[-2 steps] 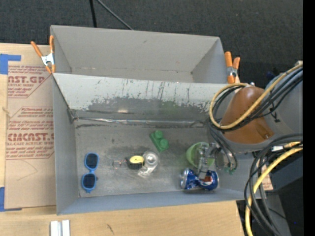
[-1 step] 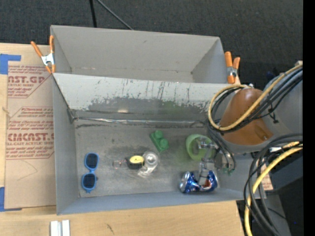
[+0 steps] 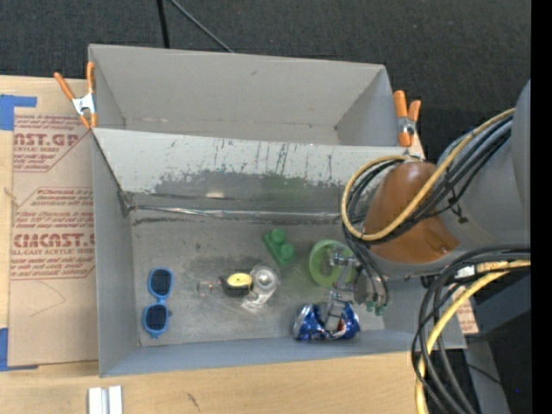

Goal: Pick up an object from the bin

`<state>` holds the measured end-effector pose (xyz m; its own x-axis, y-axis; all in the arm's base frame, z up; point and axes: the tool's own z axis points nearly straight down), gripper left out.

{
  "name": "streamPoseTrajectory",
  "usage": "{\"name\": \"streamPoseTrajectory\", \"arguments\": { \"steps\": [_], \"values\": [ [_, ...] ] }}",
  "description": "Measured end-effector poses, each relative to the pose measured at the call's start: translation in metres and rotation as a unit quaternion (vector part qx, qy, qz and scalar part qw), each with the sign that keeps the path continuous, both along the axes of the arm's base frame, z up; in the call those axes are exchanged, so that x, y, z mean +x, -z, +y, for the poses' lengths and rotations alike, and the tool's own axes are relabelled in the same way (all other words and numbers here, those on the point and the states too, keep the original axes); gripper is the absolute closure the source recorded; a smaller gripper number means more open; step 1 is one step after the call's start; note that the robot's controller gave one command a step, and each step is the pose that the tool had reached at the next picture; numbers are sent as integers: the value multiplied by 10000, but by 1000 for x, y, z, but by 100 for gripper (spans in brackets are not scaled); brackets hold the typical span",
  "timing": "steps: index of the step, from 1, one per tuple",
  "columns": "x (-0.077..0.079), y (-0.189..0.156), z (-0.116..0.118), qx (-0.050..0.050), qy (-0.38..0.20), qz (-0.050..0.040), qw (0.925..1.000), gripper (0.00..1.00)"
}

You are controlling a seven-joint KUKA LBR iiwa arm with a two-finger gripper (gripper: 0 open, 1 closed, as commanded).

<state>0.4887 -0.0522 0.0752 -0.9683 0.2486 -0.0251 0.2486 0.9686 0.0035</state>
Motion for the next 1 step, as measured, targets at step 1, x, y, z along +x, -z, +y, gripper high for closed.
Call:
{"name": "streamPoseTrajectory", "arguments": {
  "steps": [1],
  "values": [
    [0, 1, 54, 13, 594, 54, 9982, 0]
  ]
}}
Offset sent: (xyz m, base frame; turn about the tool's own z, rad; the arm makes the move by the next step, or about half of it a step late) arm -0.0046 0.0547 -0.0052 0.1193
